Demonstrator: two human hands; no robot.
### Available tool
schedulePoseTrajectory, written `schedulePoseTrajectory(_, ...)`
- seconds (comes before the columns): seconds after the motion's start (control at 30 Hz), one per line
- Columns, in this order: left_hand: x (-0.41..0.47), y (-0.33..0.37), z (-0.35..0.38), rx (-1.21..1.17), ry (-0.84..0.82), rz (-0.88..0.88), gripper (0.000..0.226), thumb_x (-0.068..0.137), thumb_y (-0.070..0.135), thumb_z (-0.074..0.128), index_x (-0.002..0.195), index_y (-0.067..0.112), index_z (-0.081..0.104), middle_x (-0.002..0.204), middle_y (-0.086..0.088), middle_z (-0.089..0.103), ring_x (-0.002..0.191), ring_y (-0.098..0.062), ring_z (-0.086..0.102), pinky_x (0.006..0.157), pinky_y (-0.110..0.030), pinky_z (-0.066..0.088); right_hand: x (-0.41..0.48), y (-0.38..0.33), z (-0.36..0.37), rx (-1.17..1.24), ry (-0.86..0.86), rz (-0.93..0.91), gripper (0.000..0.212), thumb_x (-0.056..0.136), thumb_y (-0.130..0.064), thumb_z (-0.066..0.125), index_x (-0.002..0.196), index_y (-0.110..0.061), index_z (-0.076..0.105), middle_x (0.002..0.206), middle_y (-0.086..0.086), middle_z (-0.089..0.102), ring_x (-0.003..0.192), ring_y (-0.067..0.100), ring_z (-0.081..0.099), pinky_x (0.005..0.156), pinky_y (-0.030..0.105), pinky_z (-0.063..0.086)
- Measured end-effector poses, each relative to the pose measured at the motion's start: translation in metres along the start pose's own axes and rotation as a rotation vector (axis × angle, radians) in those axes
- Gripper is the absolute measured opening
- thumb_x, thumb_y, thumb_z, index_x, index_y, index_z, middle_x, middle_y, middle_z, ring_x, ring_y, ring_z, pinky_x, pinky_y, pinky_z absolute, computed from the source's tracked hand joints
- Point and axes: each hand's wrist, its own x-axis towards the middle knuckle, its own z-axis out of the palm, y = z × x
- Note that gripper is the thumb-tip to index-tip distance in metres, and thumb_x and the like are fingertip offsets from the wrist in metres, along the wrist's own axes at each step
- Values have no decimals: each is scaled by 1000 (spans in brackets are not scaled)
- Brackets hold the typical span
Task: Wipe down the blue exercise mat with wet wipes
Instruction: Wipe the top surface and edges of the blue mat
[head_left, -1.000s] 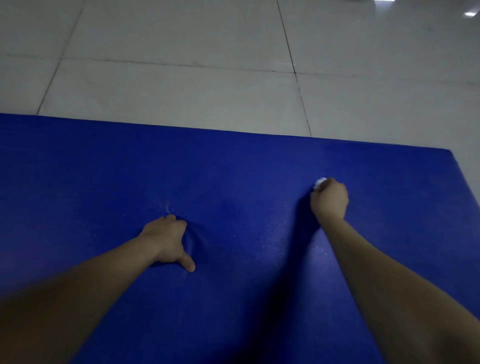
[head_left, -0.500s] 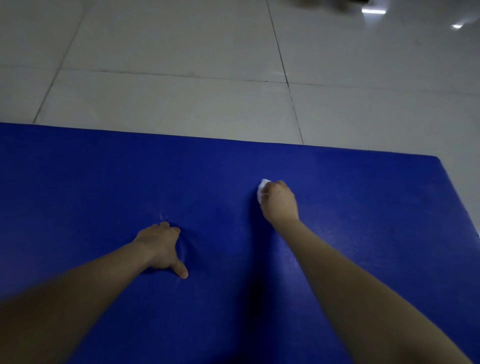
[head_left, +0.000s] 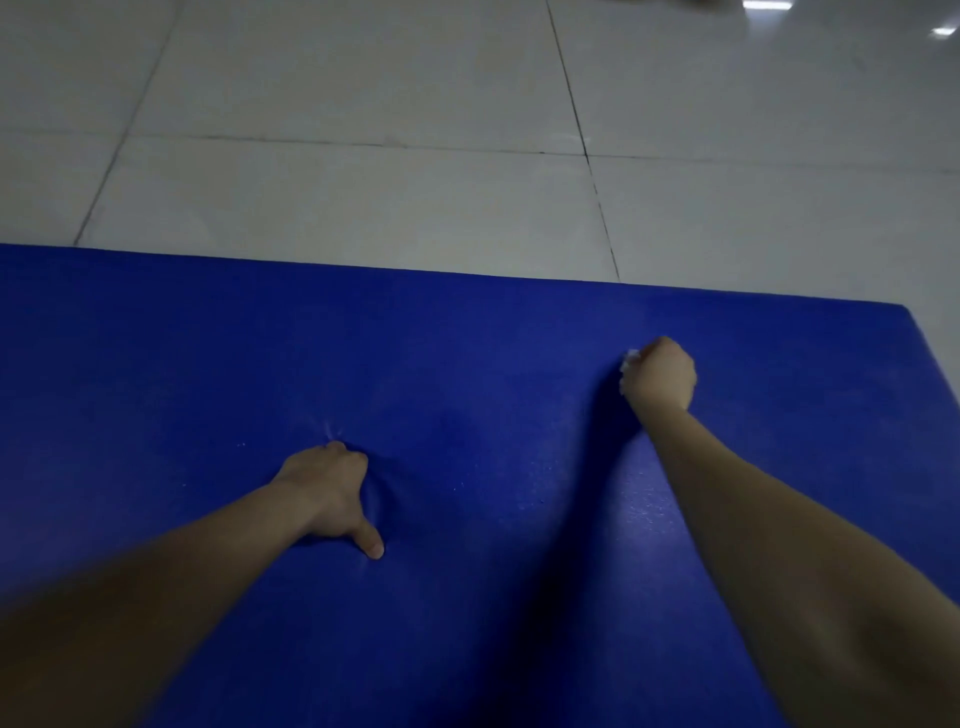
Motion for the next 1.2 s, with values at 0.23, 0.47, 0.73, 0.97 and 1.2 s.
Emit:
schedulePoseTrajectory(0.23, 2, -1, 1, 3, 3, 14, 78, 53, 77, 82, 101, 28, 45, 99, 11, 45, 92, -10, 49, 78, -25, 43, -84, -92, 39, -5, -108, -333, 22, 103, -25, 51, 99, -5, 59, 94, 7, 49, 76, 22, 47, 67, 31, 38)
schedulePoseTrajectory(0.47, -3, -2, -12, -50, -126, 4, 64, 65, 75, 77, 93, 27, 46, 95, 12, 49, 83, -8, 49, 69, -23, 42, -77, -84, 24, -60, -237, -448, 19, 98, -16, 52, 87, -5, 62, 97, 10, 59, 77, 25, 57, 60, 31, 45)
schedulePoseTrajectory(0.73, 43, -5, -72, -74, 153, -27, 77, 55, 75, 82, 95, 20, 46, 100, 7, 52, 85, -12, 53, 67, -28, 46, 19, 40, -43, -101, 7, 0, 28, 96, -27, 56, 82, -3, 60, 84, 20, 66, 66, 31, 57, 53, 29, 37)
schedulePoseTrajectory(0.97, 63, -8, -72, -92, 8, -20, 111, 46, 76, 86, 131, 21, 40, 112, 7, 39, 99, -14, 46, 78, -28, 47, 32, 24, -32, 179, 65, 101, 31, 99, -24, 61, 86, 2, 73, 75, 13, 73, 68, 24, 66, 70, 34, 58)
schedulePoseTrajectory(1.2, 68, -9, -69, -68, 0, -16, 124, 47, 79, 83, 145, 21, 33, 118, 8, 37, 106, -13, 46, 89, -31, 52, -34, -87, 38, 148, -31, -236, 16, 97, -21, 57, 88, -10, 63, 90, 7, 64, 75, 24, 63, 69, 36, 57)
